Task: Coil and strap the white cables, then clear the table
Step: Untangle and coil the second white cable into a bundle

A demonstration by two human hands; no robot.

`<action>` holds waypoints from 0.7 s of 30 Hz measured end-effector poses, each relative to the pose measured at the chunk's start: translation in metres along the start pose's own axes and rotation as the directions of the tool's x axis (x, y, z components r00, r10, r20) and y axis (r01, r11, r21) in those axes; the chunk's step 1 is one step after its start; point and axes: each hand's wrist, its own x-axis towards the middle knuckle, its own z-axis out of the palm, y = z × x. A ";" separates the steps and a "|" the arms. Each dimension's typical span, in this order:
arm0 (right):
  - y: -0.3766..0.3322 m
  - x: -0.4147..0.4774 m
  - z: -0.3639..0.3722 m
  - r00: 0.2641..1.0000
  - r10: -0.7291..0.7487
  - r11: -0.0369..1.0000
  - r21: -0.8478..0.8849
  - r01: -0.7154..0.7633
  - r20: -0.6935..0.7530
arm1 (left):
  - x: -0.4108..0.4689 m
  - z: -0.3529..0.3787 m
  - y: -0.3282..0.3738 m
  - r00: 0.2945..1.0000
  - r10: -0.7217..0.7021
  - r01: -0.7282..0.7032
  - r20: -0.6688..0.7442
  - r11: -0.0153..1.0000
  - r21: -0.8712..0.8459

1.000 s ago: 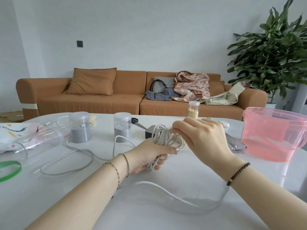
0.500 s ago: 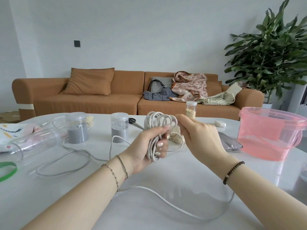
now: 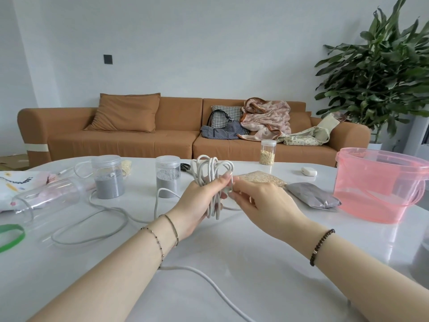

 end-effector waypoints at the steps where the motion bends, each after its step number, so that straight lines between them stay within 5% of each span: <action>1: -0.001 0.000 0.000 0.999 -0.003 1.000 -0.014 0.004 0.036 | -0.001 0.001 0.001 1.000 -0.003 0.003 0.025 1.000 0.021; 5: -0.007 -0.001 0.002 0.994 0.018 0.999 -0.042 -0.014 0.106 | -0.004 0.004 0.004 0.998 -0.022 0.027 0.061 0.996 -0.086; 11: -0.006 -0.001 -0.002 0.995 0.055 0.989 -0.141 -0.043 0.080 | 0.006 -0.005 0.003 0.988 -0.030 -0.008 -0.153 0.970 -0.242; 18: -0.015 -0.004 0.009 0.993 0.058 0.998 -0.026 -0.055 0.107 | 0.010 -0.010 -0.001 0.975 0.018 -0.043 -0.221 0.993 -0.109; 21: -0.019 -0.005 0.011 0.994 0.026 0.999 0.020 -0.029 0.110 | 0.012 -0.010 -0.003 0.966 0.033 -0.085 -0.258 0.978 -0.193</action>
